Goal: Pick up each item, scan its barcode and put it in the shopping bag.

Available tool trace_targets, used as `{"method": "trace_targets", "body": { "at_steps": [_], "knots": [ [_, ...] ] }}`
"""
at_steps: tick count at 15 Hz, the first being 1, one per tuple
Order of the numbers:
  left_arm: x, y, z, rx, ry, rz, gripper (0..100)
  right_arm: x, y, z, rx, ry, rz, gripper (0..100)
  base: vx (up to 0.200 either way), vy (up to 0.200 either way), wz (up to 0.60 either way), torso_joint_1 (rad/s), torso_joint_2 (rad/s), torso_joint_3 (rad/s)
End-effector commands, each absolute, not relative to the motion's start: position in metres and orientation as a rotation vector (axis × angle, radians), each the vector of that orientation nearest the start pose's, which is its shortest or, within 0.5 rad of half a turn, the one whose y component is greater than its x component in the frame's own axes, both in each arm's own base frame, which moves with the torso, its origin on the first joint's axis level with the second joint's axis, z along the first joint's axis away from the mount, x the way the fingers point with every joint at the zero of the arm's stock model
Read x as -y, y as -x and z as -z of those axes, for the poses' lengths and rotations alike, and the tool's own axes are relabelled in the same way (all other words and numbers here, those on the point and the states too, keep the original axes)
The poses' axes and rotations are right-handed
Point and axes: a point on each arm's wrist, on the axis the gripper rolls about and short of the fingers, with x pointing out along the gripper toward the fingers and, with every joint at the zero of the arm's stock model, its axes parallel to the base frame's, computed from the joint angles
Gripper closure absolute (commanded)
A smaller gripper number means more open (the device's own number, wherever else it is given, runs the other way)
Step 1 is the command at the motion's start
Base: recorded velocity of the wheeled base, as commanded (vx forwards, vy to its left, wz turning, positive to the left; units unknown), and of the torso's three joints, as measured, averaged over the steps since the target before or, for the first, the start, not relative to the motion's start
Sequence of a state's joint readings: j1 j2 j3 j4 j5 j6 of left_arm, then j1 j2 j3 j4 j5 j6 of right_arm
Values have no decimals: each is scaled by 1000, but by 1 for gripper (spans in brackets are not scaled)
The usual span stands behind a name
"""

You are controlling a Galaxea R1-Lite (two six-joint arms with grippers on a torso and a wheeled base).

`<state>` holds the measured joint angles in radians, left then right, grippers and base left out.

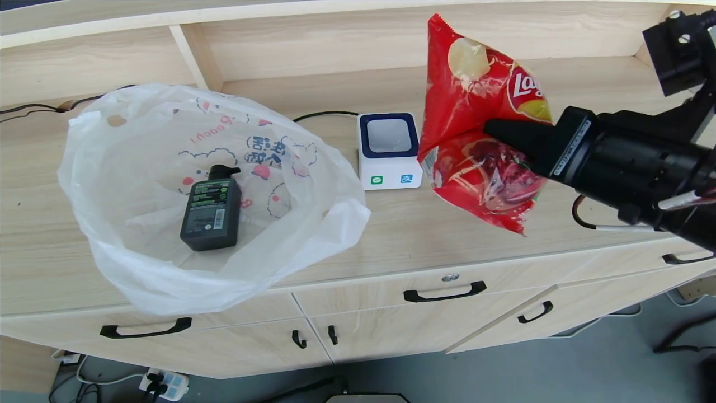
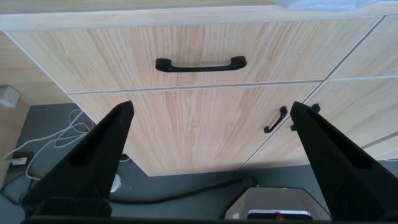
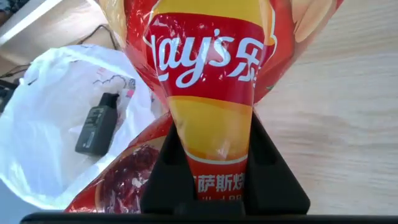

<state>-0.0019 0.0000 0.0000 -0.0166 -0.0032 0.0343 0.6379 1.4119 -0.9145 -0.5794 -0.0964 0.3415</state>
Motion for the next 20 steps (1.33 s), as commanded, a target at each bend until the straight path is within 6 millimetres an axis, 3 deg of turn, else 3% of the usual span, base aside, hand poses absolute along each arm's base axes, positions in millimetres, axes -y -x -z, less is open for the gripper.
{"method": "trace_targets", "body": {
  "at_steps": [1, 6, 10, 15, 20],
  "knots": [
    [0, 23, -77, 17, -35, 4, 0, -129, -165, -275, 4, -426, -635, 100, 0, 0, 0, 0, 0, 0],
    [0, 23, -77, 17, -37, 6, 0, -123, -144, -268, 58, -519, -803, 100, 0, 0, 0, 0, 0, 0],
    [0, 23, -77, 18, -38, 4, 0, -113, -129, -262, 21, -606, -828, 100, 0, 0, 0, 0, 0, 0],
    [0, 23, -77, 19, -37, 6, 0, -107, -98, -272, -9, -765, -972, 100, 0, 0, 0, 0, 0, 0],
    [0, 23, -77, 18, -37, 4, 0, -108, -89, -275, -26, -754, -1085, 100, 0, 0, 0, 0, 0, 0]
  ]
}}
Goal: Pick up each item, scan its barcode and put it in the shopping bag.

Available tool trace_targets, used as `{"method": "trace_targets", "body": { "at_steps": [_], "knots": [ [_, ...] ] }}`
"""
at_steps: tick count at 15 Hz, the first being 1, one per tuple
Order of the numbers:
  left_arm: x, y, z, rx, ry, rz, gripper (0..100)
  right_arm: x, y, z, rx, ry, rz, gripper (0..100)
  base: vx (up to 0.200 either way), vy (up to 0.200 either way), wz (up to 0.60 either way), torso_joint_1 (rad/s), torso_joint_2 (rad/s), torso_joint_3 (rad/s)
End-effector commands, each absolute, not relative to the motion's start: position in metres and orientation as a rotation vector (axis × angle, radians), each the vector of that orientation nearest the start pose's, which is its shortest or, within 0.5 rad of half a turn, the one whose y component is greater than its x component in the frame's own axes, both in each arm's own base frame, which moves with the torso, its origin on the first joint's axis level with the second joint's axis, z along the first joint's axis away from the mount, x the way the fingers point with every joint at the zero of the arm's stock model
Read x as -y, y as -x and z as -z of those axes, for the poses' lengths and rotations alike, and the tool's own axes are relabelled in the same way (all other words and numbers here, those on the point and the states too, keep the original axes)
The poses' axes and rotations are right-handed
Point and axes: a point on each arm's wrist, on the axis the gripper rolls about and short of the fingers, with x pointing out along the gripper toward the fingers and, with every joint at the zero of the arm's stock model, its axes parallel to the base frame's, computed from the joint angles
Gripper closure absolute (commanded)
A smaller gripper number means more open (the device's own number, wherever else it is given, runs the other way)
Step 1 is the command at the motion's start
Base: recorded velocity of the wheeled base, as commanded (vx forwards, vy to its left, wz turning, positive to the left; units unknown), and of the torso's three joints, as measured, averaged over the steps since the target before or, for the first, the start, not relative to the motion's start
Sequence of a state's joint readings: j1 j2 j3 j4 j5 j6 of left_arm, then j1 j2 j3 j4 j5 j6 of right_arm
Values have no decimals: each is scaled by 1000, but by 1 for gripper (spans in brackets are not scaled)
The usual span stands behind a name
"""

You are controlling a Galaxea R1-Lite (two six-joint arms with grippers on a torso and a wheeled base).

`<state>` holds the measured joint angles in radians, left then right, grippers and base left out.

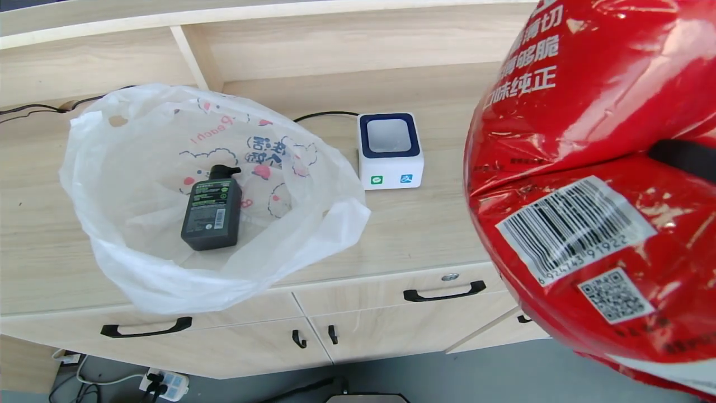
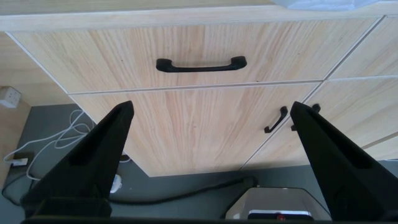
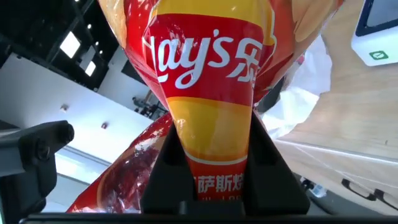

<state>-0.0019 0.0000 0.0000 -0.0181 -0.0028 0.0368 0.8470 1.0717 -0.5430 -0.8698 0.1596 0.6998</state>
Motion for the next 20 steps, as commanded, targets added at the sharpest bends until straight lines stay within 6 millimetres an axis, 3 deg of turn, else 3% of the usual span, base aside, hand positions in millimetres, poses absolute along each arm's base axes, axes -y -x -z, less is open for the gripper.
{"method": "trace_targets", "body": {
  "at_steps": [1, 4, 8, 11, 16, 20],
  "knots": [
    [0, 23, -77, 17, -37, 6, 0, -107, -88, -276, -25, -751, -1102, 100, 0, 0, 0, 0, 0, 0],
    [0, 23, -77, 19, -38, 6, 0, -104, -86, -278, -9, -746, -1112, 100, 0, 0, 0, 0, 0, 0],
    [0, 23, -77, 17, -37, 6, 0, -107, -92, -276, 101, -410, -1047, 100, 0, 0, 0, 0, 0, 0],
    [0, 23, -77, 17, -52, 6, 0, -100, -98, -300, 74, -323, -939, 100, 0, 0, 0, 0, 0, 0],
    [0, 23, -77, 17, -54, 6, 0, -100, -99, -303, 49, -314, -931, 100, 0, 0, 600, 1, 1, 2],
    [0, 23, -77, 17, -52, 6, 0, -105, -111, -299, 16, -299, -895, 100, 0, 0, 600, 5, 2, 1]
  ]
}}
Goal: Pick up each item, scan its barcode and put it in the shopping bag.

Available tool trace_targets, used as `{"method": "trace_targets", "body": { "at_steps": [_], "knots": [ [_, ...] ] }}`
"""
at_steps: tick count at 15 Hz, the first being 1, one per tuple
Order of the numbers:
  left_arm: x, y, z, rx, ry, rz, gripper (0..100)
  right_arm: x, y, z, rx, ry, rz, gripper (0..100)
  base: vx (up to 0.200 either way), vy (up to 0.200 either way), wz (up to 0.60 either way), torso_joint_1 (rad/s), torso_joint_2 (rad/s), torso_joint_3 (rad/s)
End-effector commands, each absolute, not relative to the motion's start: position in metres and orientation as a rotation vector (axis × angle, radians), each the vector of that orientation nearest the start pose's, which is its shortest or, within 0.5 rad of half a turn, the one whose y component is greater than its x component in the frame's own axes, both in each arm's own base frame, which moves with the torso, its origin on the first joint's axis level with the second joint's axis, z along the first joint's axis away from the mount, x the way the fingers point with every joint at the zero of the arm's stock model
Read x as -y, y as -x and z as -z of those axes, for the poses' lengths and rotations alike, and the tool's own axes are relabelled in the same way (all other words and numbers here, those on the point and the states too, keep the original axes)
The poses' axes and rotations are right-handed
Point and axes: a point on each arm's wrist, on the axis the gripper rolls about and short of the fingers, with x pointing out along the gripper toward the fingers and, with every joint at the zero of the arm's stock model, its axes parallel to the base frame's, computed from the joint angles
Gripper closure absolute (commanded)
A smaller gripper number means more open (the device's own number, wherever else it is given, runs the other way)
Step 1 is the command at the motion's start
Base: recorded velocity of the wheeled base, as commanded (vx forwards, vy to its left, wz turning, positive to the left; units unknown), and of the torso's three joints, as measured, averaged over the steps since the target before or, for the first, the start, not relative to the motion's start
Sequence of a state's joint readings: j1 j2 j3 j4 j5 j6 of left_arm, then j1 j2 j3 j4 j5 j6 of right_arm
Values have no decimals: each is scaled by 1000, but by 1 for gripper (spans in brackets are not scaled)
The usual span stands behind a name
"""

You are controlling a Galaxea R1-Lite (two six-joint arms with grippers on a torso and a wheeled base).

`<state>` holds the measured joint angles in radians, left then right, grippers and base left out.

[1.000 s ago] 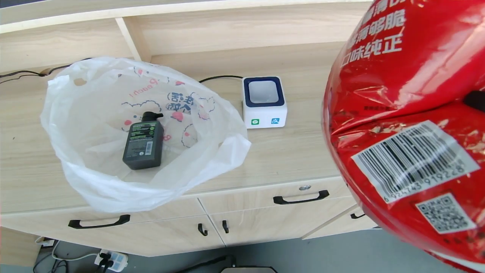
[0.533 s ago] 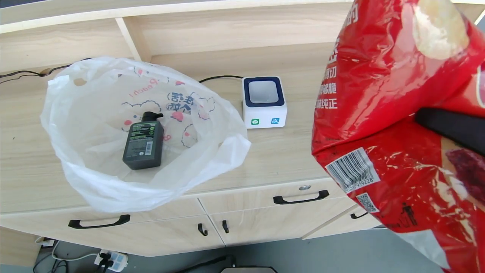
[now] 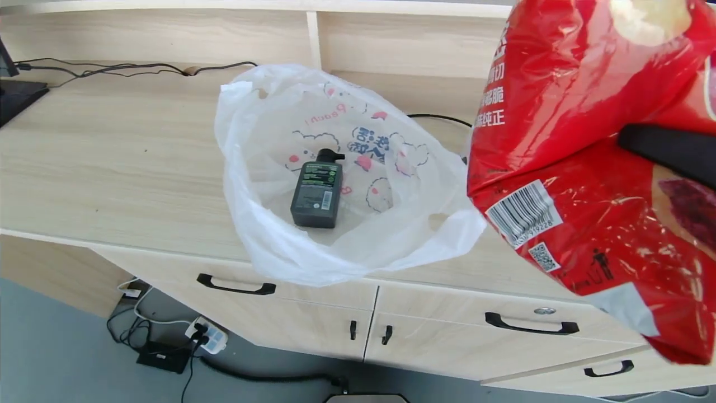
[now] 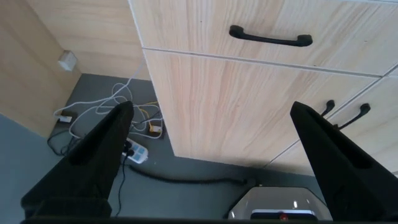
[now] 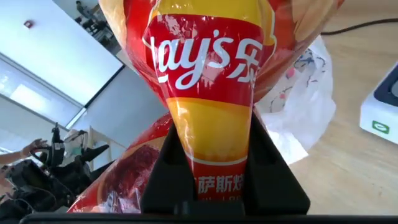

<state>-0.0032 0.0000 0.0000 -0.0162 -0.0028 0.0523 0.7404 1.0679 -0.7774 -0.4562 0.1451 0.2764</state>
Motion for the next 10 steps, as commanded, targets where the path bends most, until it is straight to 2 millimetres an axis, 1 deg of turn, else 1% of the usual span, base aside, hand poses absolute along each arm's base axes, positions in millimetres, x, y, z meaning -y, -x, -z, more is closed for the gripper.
{"method": "trace_targets", "body": {
  "at_steps": [1, 3, 6, 7, 9, 10],
  "knots": [
    [0, 23, -77, 17, -52, 6, 0, -109, -116, -298, -1, -295, -880, 100, 0, 0, 600, 2, 2, 7],
    [0, 23, -77, 17, -52, 6, 0, -122, -131, -301, -24, -288, -865, 100, 0, 0, 600, 5, 5, 2],
    [0, 23, -77, 15, -52, 6, 0, -134, -158, -307, -23, -289, -766, 100, 0, 0, 0, 0, 0, 0],
    [0, 23, -77, 17, -52, 6, 0, -139, -172, -309, -23, -288, -743, 100, 0, 0, 0, 0, 0, 0],
    [0, 23, -77, 17, -51, 6, 0, -151, -192, -308, -29, -252, -715, 100, 0, 0, 0, 0, 0, 0],
    [0, 23, -77, 17, -52, 6, 0, -152, -199, -303, -42, -236, -695, 100, 0, 0, 0, 0, 0, 0]
  ]
}}
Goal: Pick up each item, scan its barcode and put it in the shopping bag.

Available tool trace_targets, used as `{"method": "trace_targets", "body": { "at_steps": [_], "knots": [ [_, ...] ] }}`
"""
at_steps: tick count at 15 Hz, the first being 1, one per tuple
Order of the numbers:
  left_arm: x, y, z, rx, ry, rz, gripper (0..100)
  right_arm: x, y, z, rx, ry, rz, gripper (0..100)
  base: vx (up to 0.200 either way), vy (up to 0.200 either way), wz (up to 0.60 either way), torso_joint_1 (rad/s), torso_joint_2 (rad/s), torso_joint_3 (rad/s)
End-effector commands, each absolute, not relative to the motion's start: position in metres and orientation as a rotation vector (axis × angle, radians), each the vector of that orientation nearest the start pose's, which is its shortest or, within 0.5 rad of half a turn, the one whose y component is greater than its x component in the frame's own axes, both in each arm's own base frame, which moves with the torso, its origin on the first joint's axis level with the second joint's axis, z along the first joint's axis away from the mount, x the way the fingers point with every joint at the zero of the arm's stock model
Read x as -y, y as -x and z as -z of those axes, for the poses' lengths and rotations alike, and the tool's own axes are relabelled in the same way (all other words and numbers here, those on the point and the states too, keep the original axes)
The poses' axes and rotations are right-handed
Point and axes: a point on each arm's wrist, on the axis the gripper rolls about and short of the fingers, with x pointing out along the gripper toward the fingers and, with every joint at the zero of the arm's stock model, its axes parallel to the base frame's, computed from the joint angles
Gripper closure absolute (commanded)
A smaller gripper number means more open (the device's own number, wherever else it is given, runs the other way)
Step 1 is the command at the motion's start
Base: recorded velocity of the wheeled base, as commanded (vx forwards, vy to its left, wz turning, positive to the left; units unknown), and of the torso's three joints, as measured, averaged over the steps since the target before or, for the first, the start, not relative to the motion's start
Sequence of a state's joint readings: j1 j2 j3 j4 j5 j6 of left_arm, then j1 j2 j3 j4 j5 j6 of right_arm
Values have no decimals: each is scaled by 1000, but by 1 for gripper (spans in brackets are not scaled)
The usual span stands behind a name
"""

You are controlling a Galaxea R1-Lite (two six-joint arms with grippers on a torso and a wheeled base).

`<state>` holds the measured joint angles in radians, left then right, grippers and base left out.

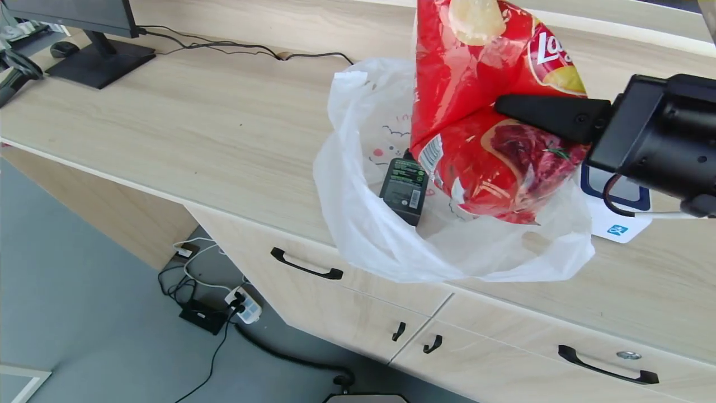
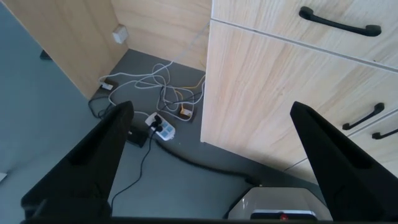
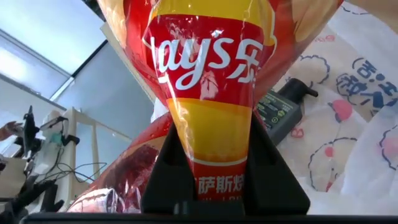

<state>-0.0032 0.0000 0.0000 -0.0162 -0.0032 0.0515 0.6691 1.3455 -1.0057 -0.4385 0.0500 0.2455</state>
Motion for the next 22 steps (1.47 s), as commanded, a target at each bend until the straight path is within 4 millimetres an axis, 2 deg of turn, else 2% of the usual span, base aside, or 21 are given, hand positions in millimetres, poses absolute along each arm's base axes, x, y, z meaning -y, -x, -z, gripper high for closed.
{"method": "trace_targets", "body": {
  "at_steps": [1, 3, 5, 7, 8, 10, 12, 13, 16, 17, 20, 22],
  "knots": [
    [0, 23, -77, 17, -52, 6, 0, -153, -202, -301, -50, -232, -691, 100, 0, 0, 0, 0, 0, 0],
    [0, 23, -77, 17, -46, 3, 0, -150, -207, -300, -51, -231, -670, 100, 0, 0, 0, 0, 0, 0],
    [0, 23, -77, 17, -46, 4, 0, -133, -215, -314, 7, -247, -601, 100, 0, 0, 0, 0, 0, 0],
    [0, 23, -77, 17, -46, 6, 0, -104, -223, -333, 87, -256, -493, 100, 0, 0, 0, 0, 0, 0],
    [0, 23, -77, 17, -46, 6, 0, -87, -224, -350, 155, -262, -435, 100, 0, 0, 0, 0, 0, 0],
    [0, 23, -77, 15, -44, 6, 0, -59, -225, -363, 228, -189, -332, 100, 0, 0, 0, 0, 0, 0],
    [0, 23, -77, 15, -44, 6, 0, -31, -225, -366, 264, -27, -290, 100, 0, 0, 0, 0, 0, 0],
    [0, 23, -77, 15, -44, 6, 0, -26, -222, -365, 275, 62, -314, 100, 0, 0, 0, 0, 0, 0],
    [0, 23, -77, 15, -44, 6, 0, -26, -212, -354, 269, 194, -342, 100, 0, 0, 0, 0, 0, 0],
    [0, 23, -77, 15, -44, 6, 0, -25, -206, -343, 262, 299, -382, 100, 0, 0, 0, 0, 0, 0],
    [0, 23, -77, 14, -44, 6, 0, -14, -200, -335, 280, 472, -391, 100, 0, 0, 0, 0, 0, 0],
    [0, 23, -77, 15, -46, 6, 0, 1, -202, -329, 269, 554, -379, 100, 0, 0, 0, 0, 0, 0]
  ]
}}
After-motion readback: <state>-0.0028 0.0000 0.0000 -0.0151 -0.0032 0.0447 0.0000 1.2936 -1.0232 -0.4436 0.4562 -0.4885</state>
